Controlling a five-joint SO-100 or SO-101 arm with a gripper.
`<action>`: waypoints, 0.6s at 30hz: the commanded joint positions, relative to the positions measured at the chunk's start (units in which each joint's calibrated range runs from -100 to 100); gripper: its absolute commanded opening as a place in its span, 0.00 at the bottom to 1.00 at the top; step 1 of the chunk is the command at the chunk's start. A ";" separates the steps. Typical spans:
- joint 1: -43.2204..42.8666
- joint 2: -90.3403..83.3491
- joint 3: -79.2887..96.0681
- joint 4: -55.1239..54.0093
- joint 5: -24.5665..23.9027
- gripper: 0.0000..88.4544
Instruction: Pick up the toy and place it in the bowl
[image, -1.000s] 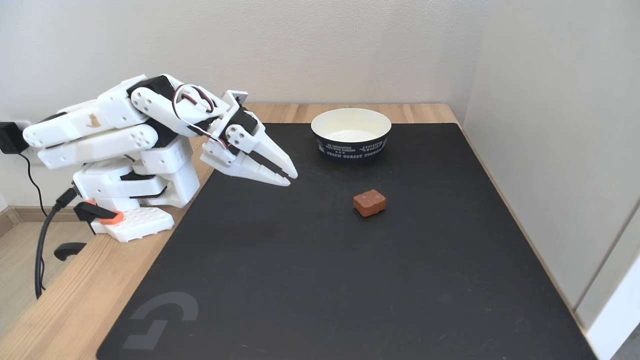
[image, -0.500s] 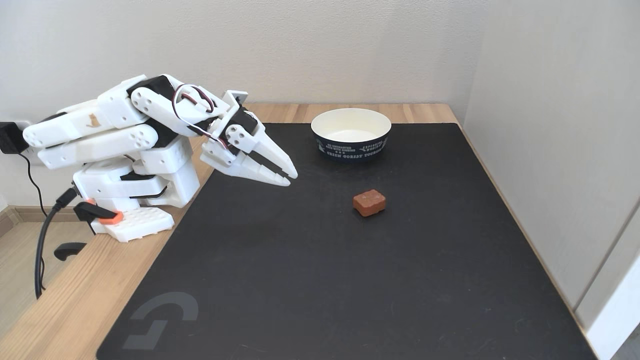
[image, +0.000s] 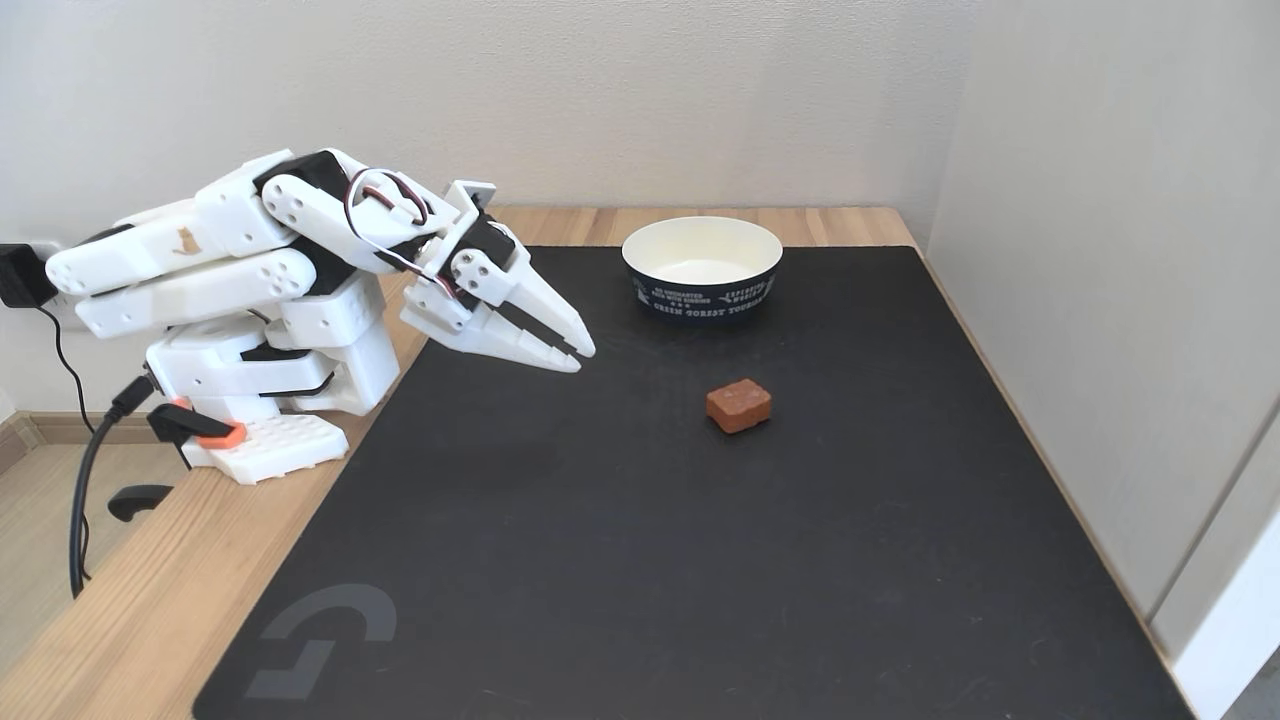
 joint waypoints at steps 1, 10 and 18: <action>0.34 -0.75 0.40 0.20 -0.02 0.03; 0.84 -0.75 0.40 0.20 -0.07 0.03; 2.18 -0.75 0.31 0.03 0.19 0.23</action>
